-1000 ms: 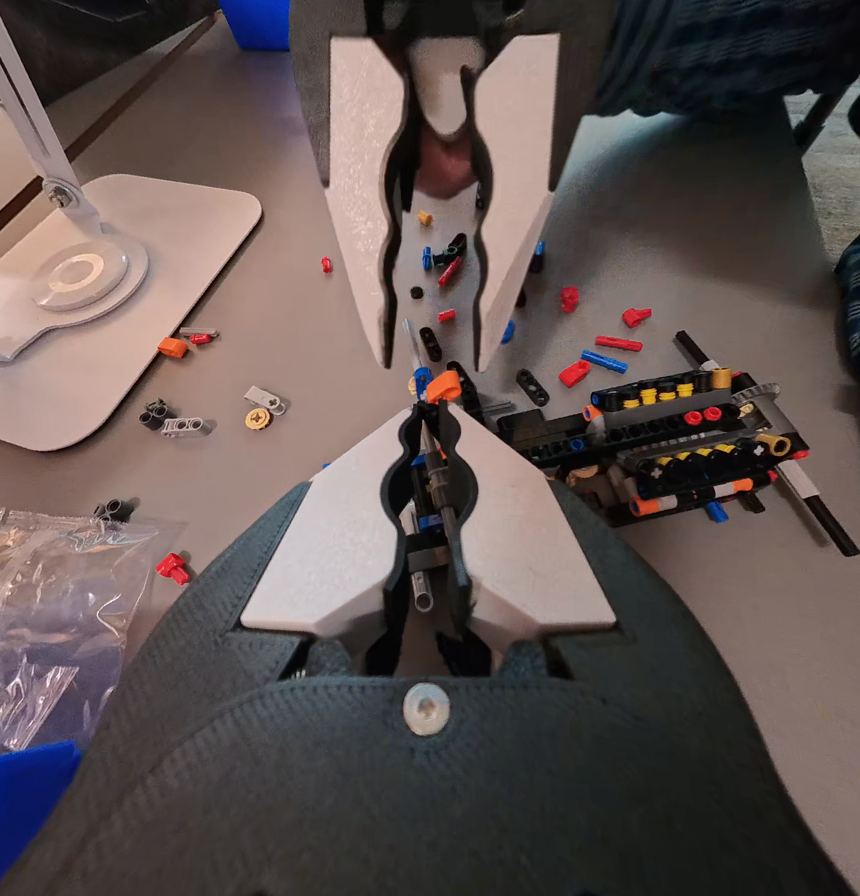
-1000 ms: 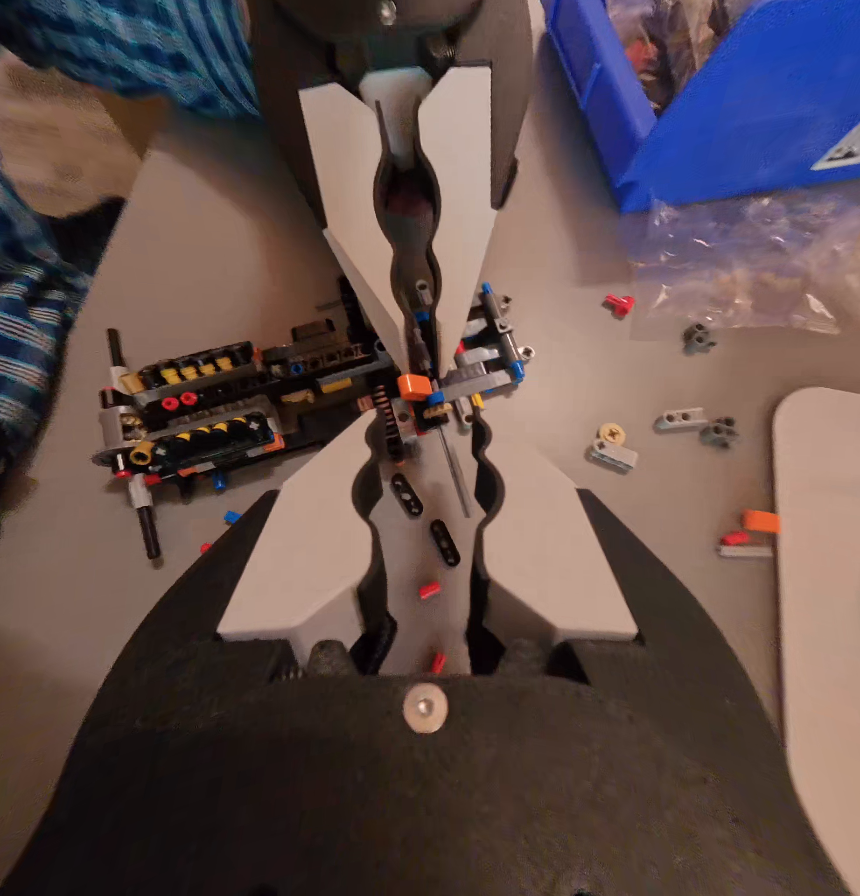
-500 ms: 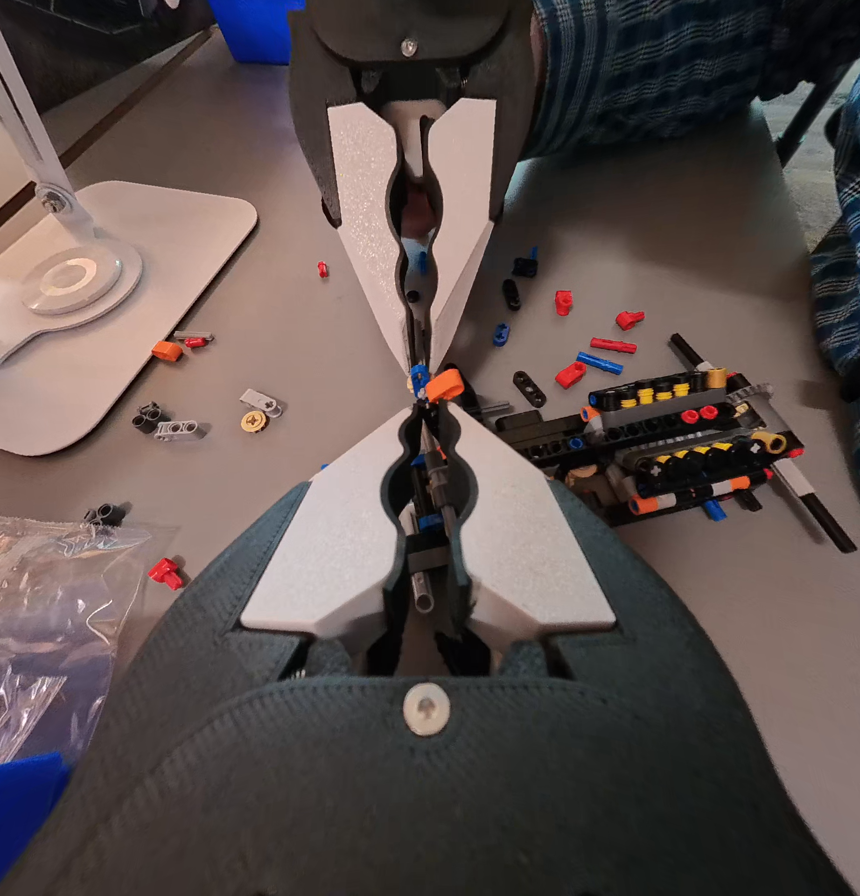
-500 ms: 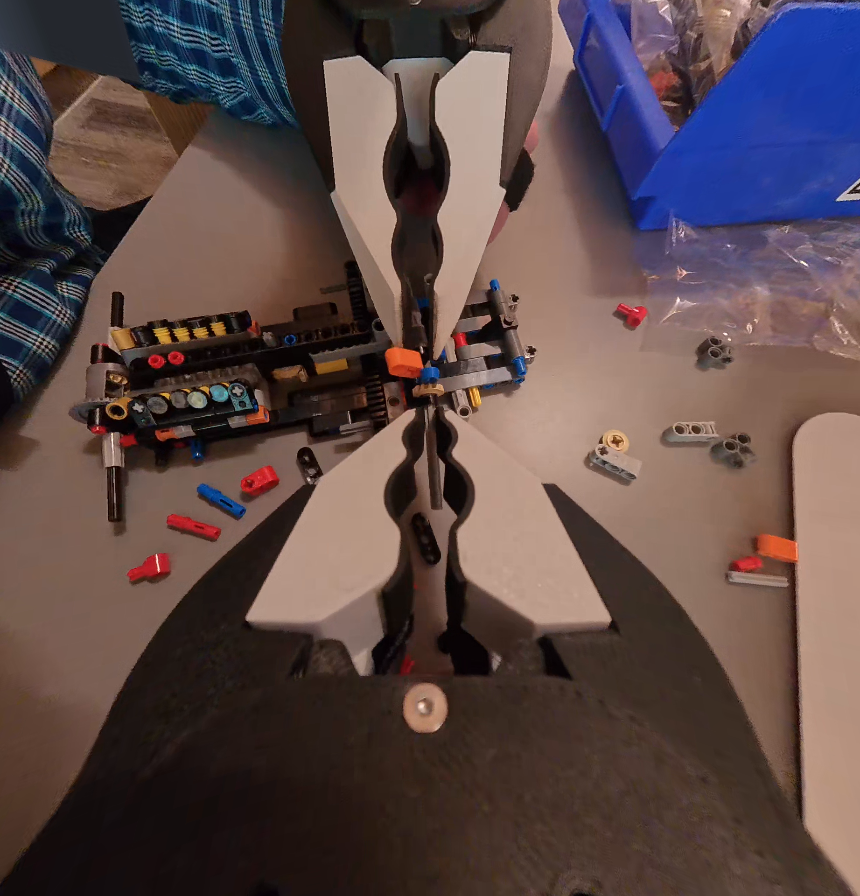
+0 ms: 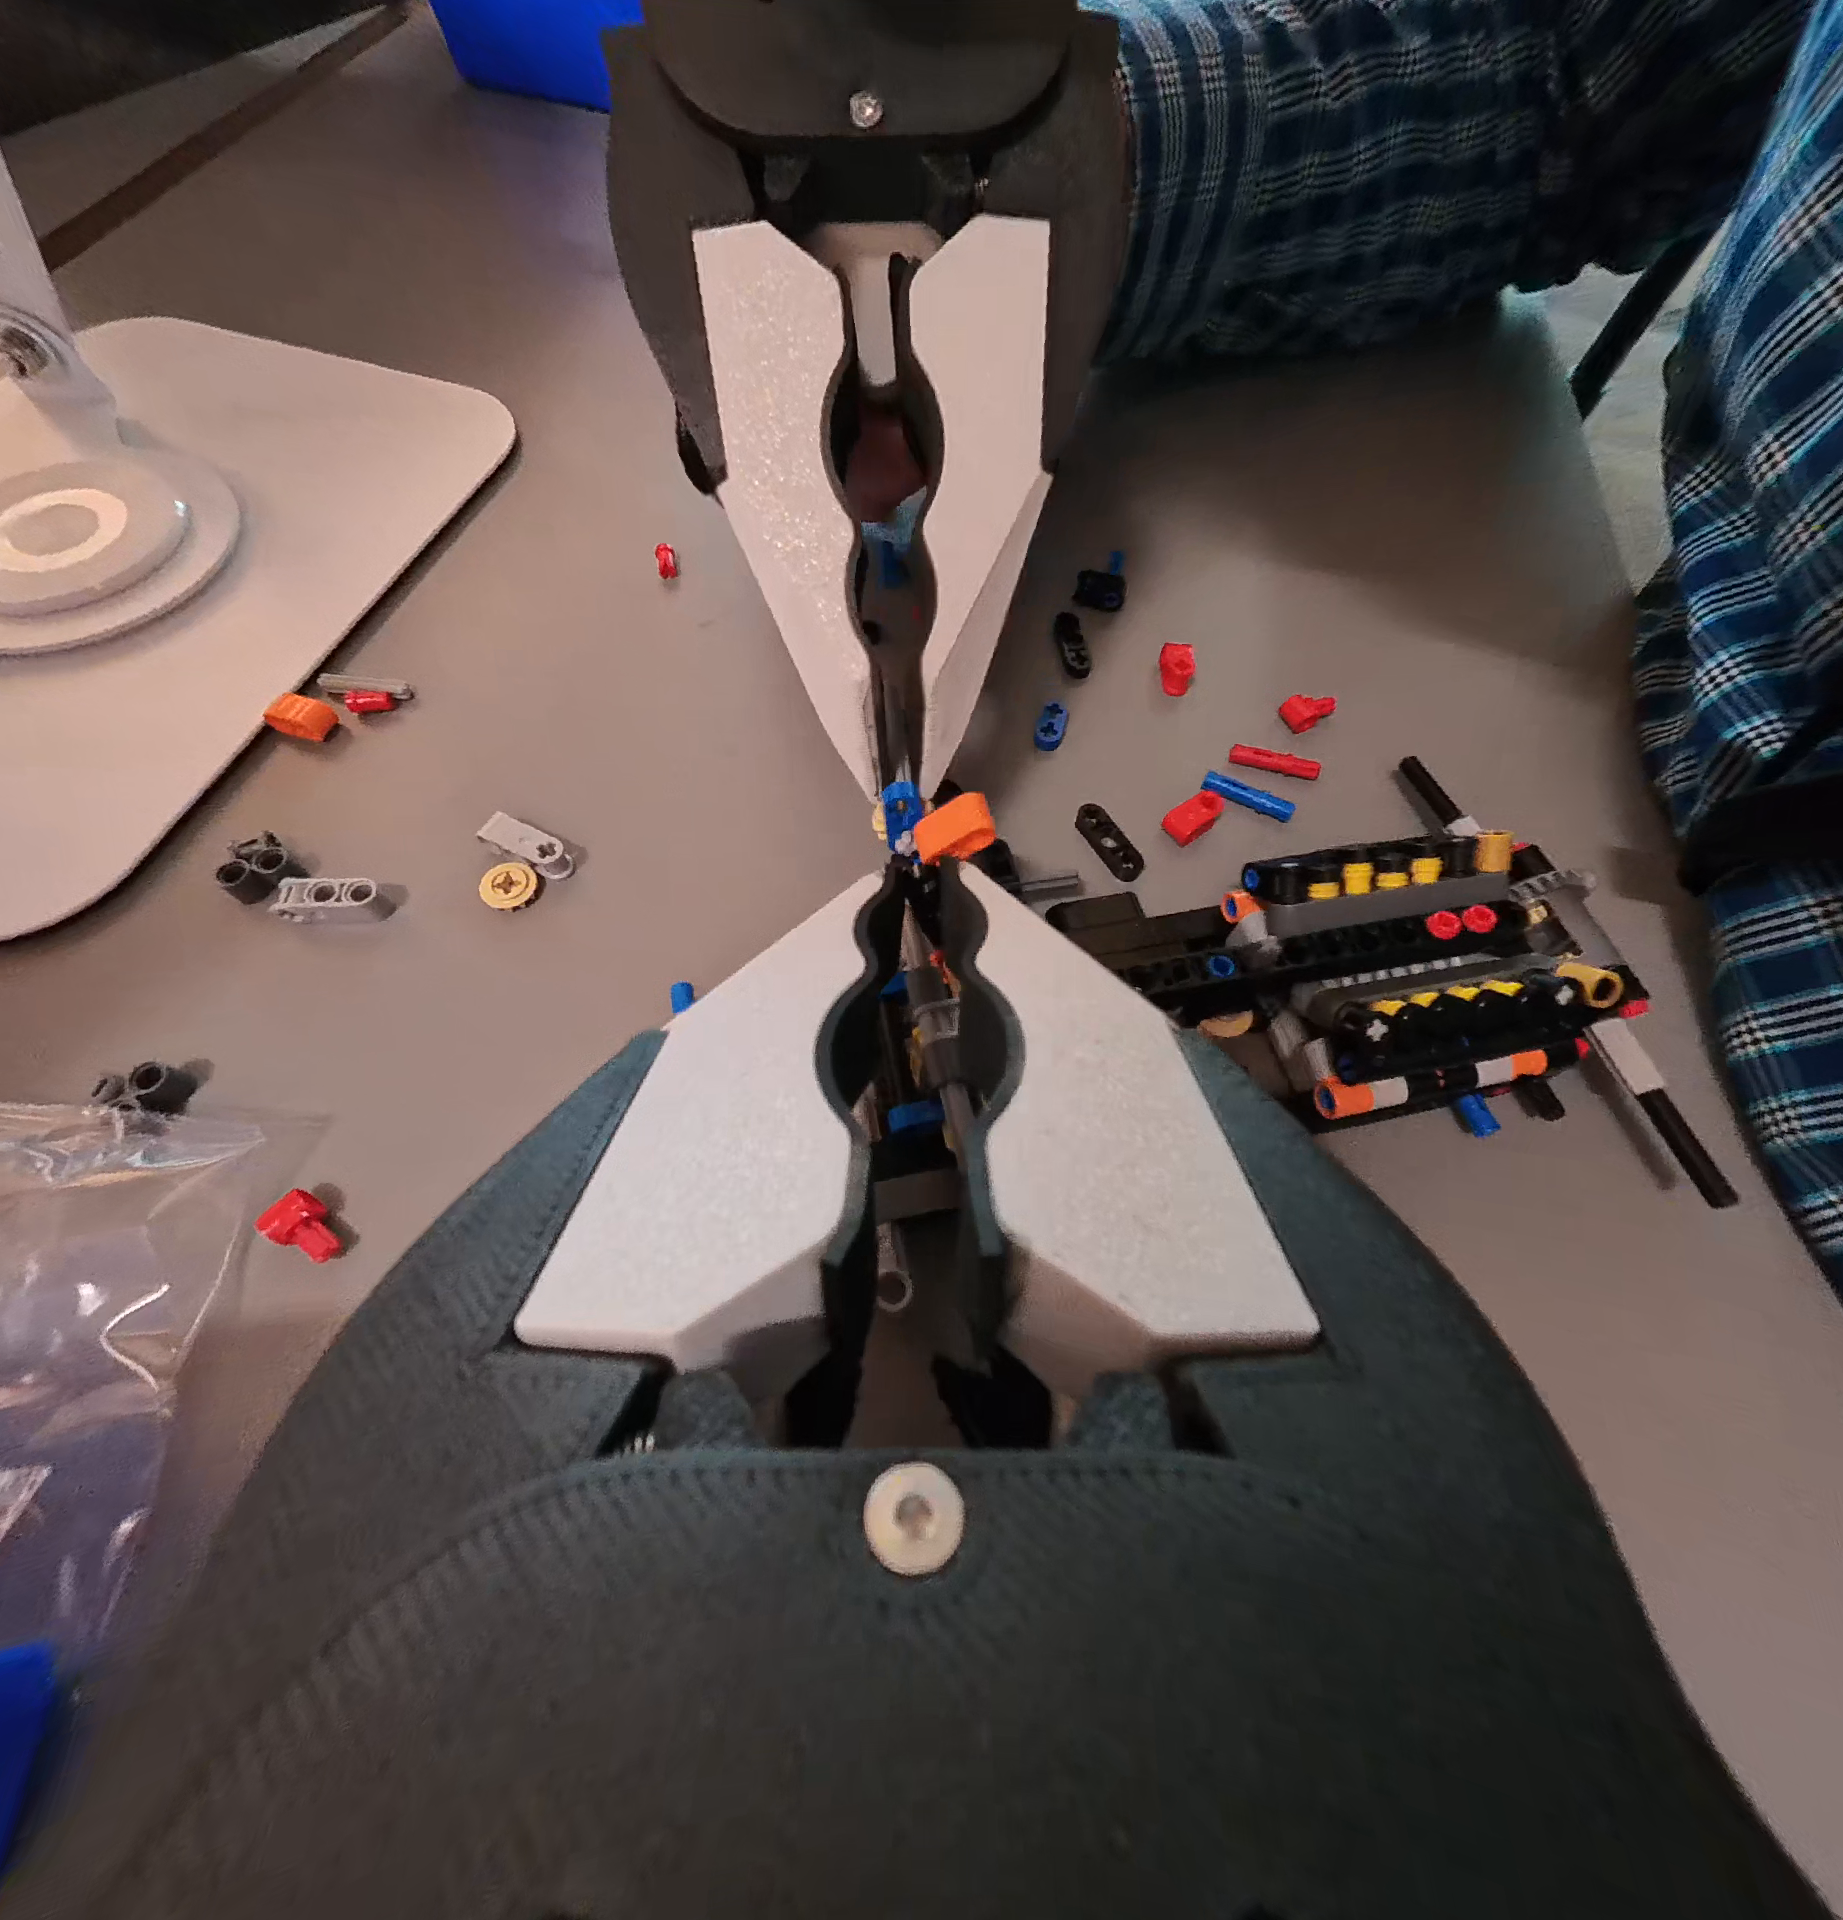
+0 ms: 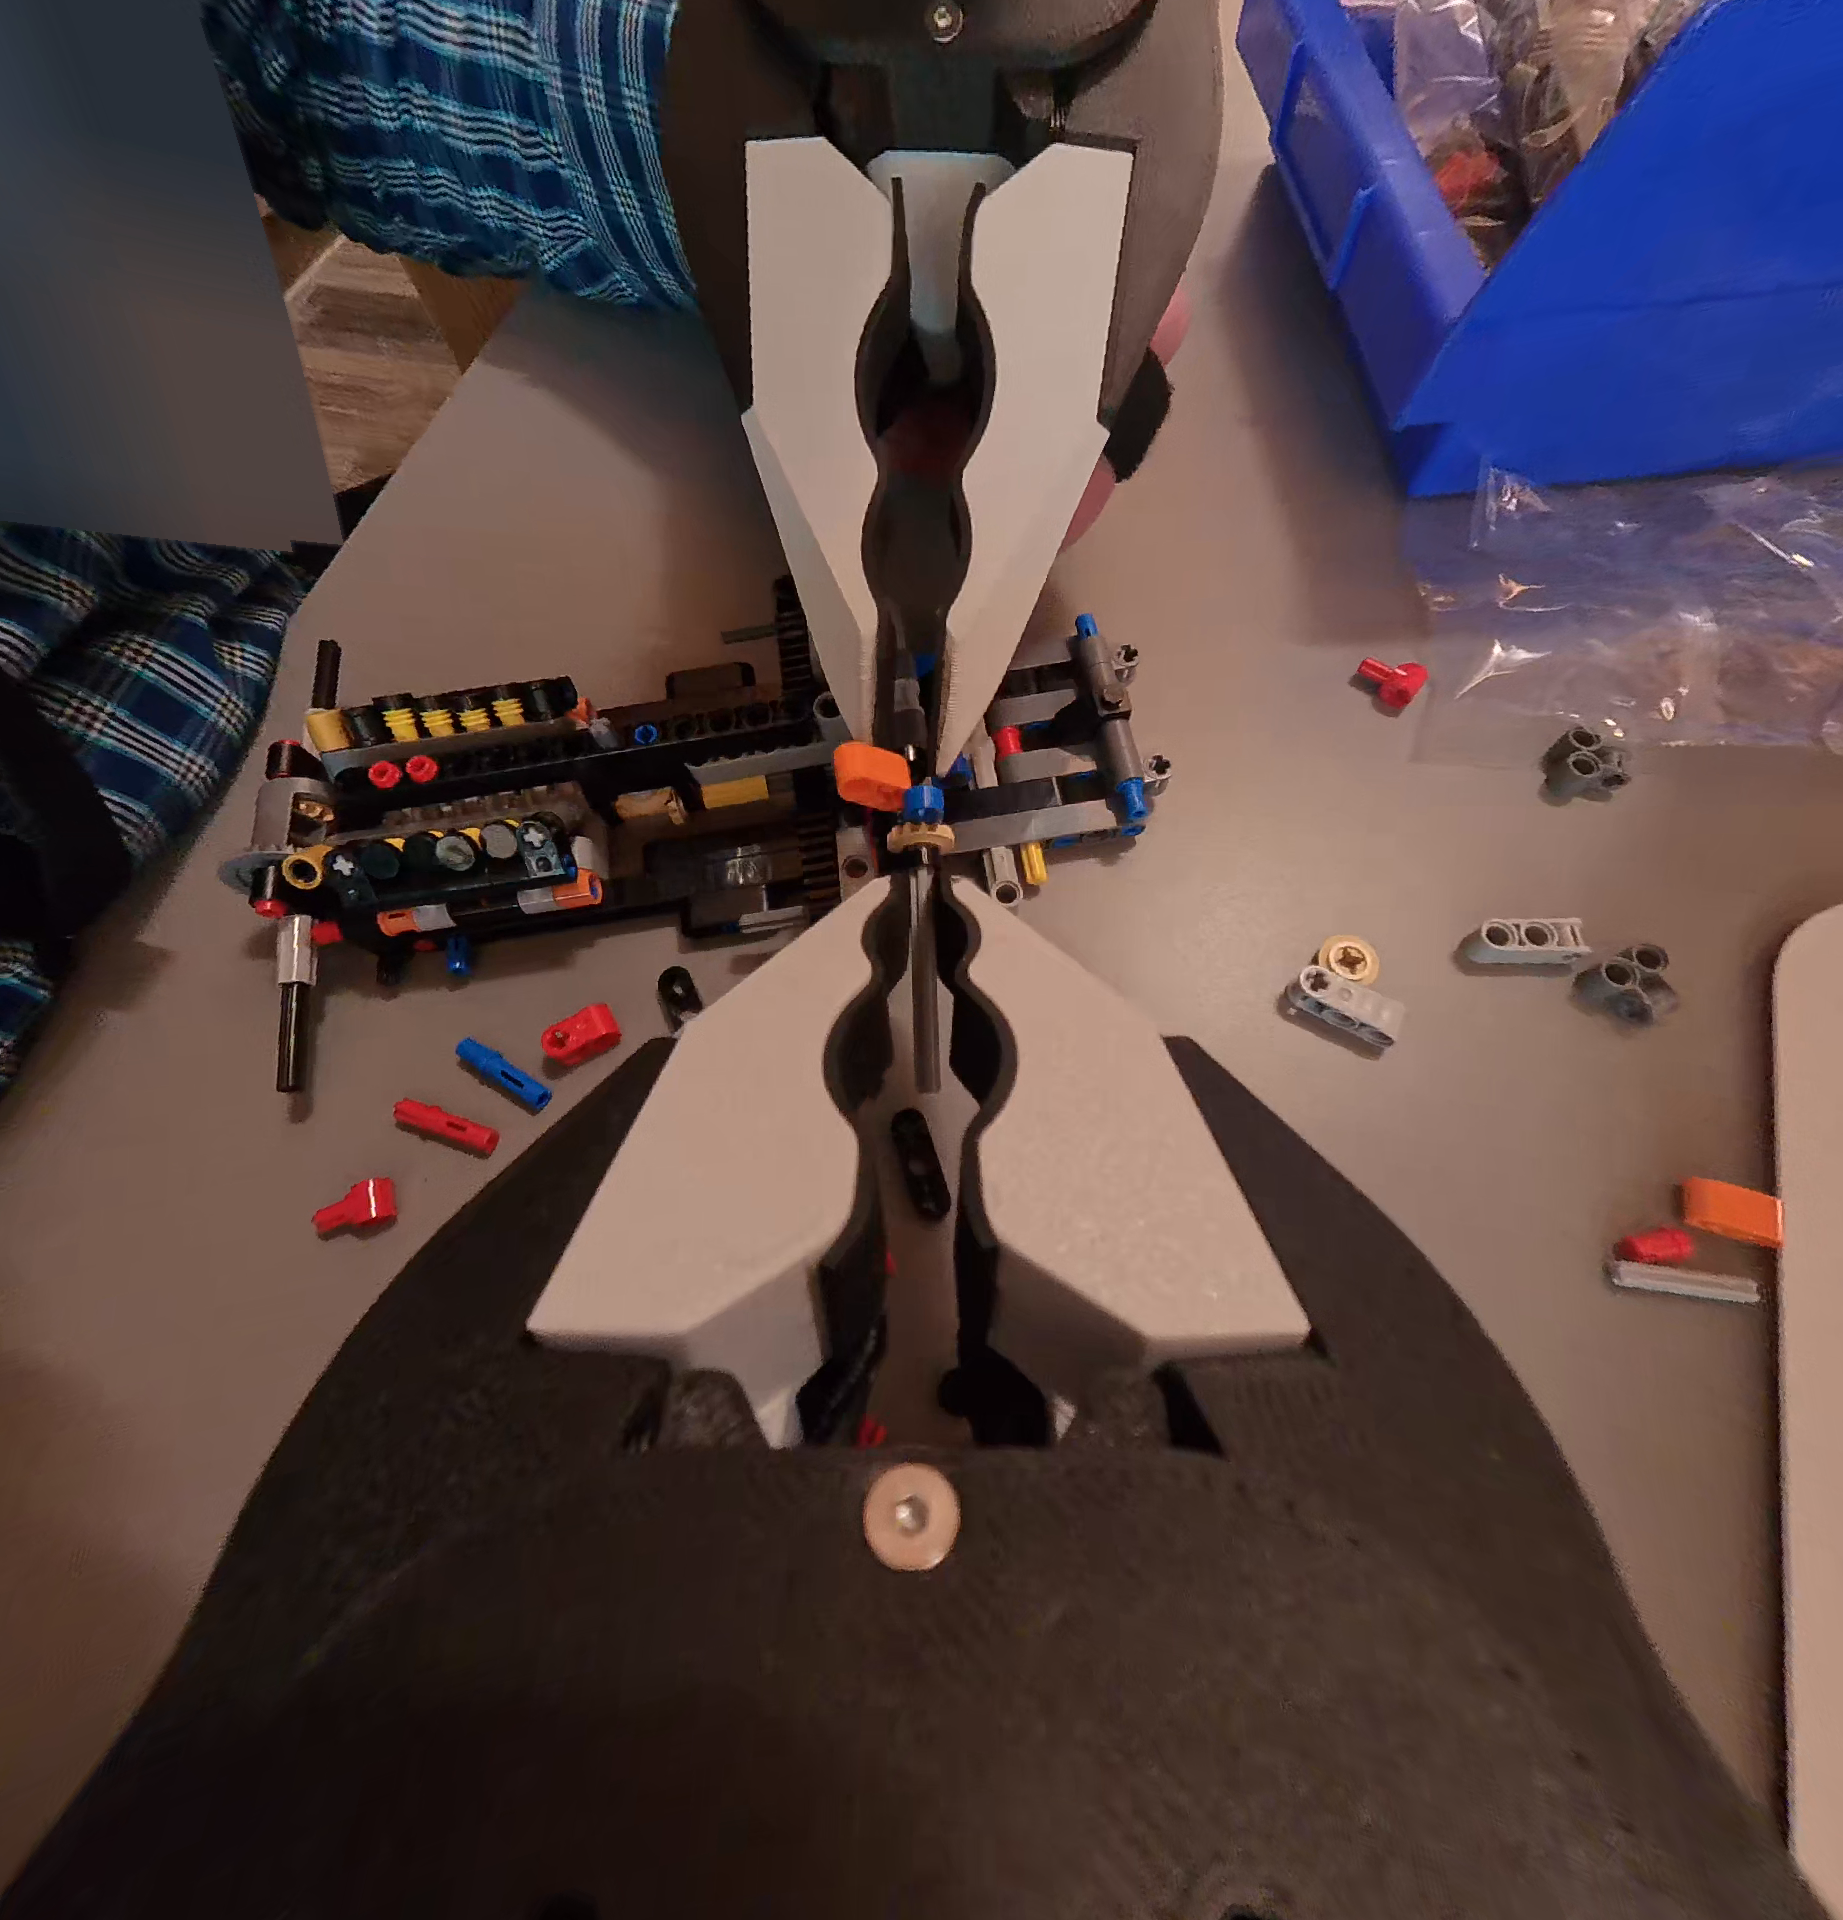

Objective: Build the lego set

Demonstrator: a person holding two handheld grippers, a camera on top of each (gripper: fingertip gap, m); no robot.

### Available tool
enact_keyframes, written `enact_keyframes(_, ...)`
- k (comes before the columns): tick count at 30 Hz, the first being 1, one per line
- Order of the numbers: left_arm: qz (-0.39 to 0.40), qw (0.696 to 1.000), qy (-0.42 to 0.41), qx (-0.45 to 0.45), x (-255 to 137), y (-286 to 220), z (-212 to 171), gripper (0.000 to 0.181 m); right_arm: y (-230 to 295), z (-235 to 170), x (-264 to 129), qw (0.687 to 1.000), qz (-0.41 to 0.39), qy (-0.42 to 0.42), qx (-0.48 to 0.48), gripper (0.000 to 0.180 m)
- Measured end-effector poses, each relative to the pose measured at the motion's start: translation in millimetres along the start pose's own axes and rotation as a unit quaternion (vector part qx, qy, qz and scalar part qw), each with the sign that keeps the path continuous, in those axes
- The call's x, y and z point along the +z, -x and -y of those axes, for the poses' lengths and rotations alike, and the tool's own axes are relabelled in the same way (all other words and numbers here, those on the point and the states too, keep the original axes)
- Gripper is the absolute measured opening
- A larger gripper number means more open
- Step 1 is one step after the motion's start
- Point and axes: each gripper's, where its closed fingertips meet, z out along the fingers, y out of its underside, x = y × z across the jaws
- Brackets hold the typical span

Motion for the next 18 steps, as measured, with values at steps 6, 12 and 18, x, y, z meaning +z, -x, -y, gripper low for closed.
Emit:
enact_keyframes(6,-0.016,1.000,-0.003,-0.016,-0.2,-0.3,-0.5,0.005,0.4,-0.3,0.1,0.999,0.032,-0.006,0.007,0.001)
enact_keyframes(12,-0.021,1.000,-0.002,-0.014,-0.1,0.3,-0.5,0.005,-0.3,-0.9,0.4,0.999,0.039,-0.008,0.010,0.001)
enact_keyframes(18,-0.017,1.000,0.008,-0.007,-1.3,1.3,-0.7,0.005,-1.7,0.1,1.6,0.999,0.039,-0.014,0.022,0.000)
